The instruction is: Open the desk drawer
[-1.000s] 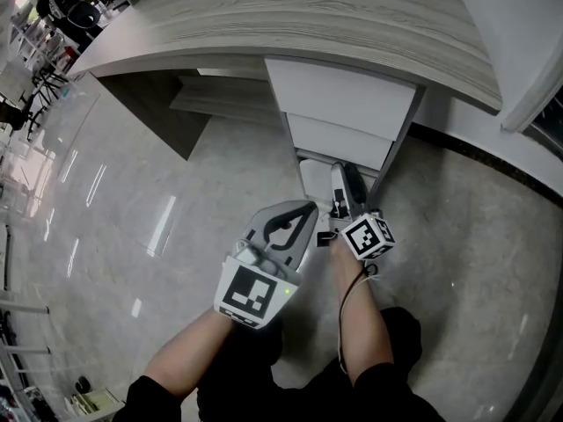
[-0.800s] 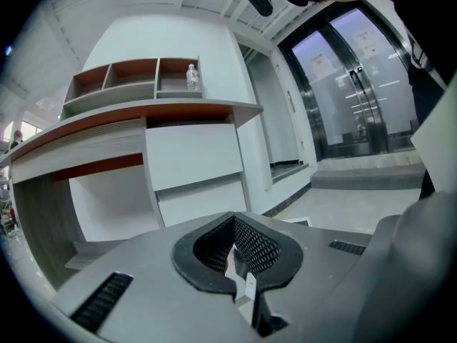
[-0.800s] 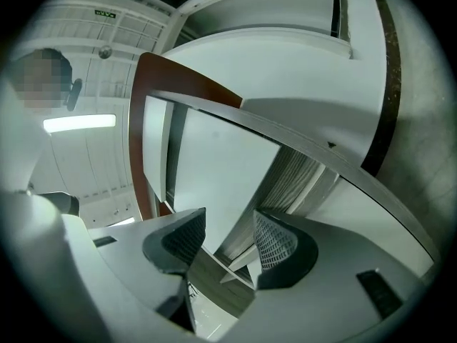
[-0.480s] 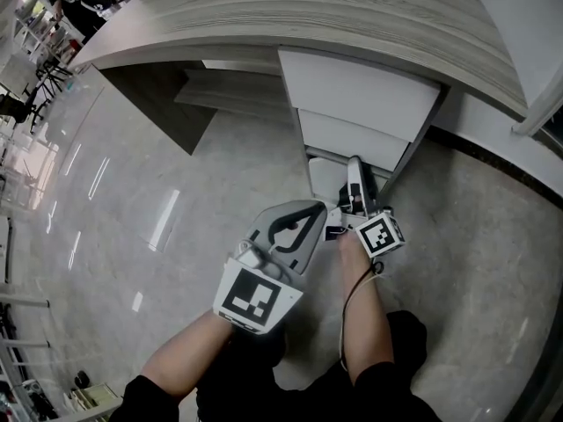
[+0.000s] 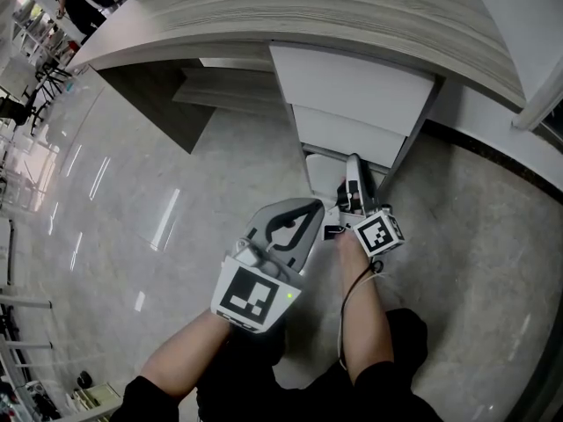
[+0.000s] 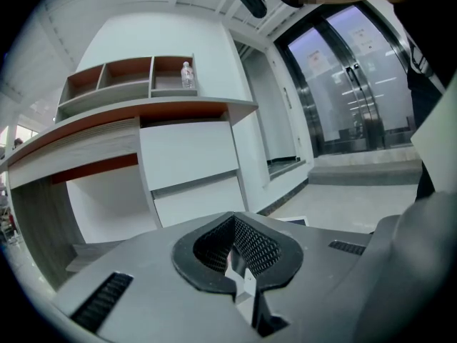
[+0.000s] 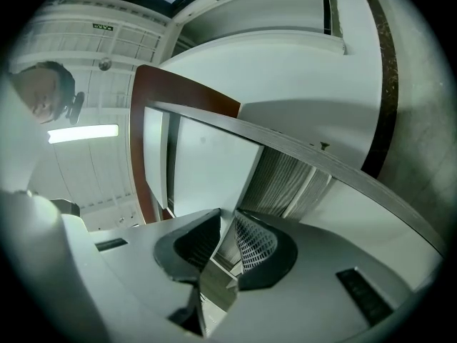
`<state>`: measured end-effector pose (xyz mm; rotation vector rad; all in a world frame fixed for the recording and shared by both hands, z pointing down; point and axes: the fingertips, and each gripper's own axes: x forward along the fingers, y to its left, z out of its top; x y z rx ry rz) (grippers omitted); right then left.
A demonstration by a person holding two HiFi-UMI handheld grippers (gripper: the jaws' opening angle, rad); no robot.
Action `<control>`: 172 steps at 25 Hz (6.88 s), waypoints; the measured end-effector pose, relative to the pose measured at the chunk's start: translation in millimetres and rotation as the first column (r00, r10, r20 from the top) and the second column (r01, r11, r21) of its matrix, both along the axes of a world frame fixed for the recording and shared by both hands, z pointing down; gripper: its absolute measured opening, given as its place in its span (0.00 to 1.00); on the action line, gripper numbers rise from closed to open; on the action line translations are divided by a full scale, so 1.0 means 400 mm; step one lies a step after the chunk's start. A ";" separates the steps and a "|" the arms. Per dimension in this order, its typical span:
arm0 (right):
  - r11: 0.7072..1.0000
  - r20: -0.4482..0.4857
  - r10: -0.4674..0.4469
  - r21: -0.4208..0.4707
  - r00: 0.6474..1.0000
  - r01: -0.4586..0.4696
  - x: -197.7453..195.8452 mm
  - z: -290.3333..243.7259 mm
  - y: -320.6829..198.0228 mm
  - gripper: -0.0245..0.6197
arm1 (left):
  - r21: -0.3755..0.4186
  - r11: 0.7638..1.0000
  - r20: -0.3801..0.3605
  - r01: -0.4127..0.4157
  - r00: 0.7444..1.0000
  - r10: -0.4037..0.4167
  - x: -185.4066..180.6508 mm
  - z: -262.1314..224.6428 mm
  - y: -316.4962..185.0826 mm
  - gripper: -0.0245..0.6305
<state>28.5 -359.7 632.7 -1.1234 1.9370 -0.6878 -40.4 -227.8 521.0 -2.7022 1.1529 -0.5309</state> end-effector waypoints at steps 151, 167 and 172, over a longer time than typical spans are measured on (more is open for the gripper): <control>0.951 -0.738 -0.269 -0.100 0.619 0.293 -0.214 0.098 0.366 0.11 | -0.059 0.967 0.787 -0.248 0.584 0.198 -0.046 0.287 0.010 0.18; 0.940 -0.735 -0.299 -0.118 0.609 0.320 -0.233 0.115 0.383 0.10 | -0.098 0.964 0.760 -0.246 0.607 0.233 -0.046 0.305 0.038 0.22; 0.942 -0.733 -0.297 -0.119 0.612 0.315 -0.229 0.112 0.383 0.10 | -0.084 0.966 0.751 -0.243 0.622 0.222 -0.047 0.300 0.047 0.20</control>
